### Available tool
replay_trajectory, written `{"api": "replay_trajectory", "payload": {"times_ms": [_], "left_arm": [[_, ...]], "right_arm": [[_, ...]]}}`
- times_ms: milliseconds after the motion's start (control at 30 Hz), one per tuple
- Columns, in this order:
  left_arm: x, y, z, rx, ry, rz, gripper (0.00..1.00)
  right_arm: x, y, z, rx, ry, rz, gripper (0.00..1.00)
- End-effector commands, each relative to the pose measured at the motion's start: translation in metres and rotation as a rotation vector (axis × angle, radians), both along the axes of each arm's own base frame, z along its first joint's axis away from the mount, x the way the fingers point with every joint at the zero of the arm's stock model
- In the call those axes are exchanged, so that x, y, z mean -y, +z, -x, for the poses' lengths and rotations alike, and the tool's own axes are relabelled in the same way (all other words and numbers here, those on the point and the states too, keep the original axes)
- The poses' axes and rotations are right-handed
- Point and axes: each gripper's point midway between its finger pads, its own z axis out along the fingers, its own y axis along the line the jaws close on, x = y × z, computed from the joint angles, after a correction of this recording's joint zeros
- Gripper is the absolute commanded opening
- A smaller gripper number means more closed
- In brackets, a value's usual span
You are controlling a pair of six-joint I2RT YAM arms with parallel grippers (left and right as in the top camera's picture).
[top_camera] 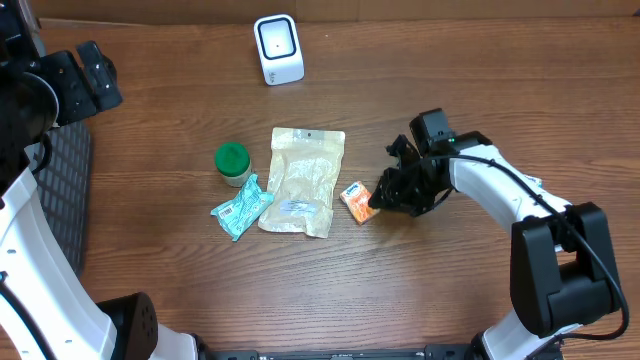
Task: Scan the item barcode
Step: 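Lower the right gripper onto the orange Kleenex pack and grasp it, then lift the orange pack and carry it toward the scanner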
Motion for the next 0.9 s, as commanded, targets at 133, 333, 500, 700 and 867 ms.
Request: {"api": "replay_trajectory", "payload": {"times_ms": [133,333,500,700,867], "left_arm": [[-0.003,0.002,0.0,0.001,-0.005,-0.023,1.0],[-0.003,0.002,0.0,0.001,-0.005,-0.023,1.0],[-0.003,0.002,0.0,0.001,-0.005,-0.023,1.0],[-0.003,0.002,0.0,0.001,-0.005,-0.023,1.0],[-0.003,0.002,0.0,0.001,-0.005,-0.023,0.99]], "right_arm": [[0.017,-0.001,-0.03,0.16,0.062,0.128,0.26],[0.01,-0.01,-0.027,0.209,0.14,0.12,0.24],[0.006,-0.015,-0.019,0.196,0.157,0.121,0.24],[-0.002,-0.02,-0.007,0.173,0.183,0.098,0.26],[-0.004,-0.03,0.0,0.174,0.194,0.097,0.41]]}}
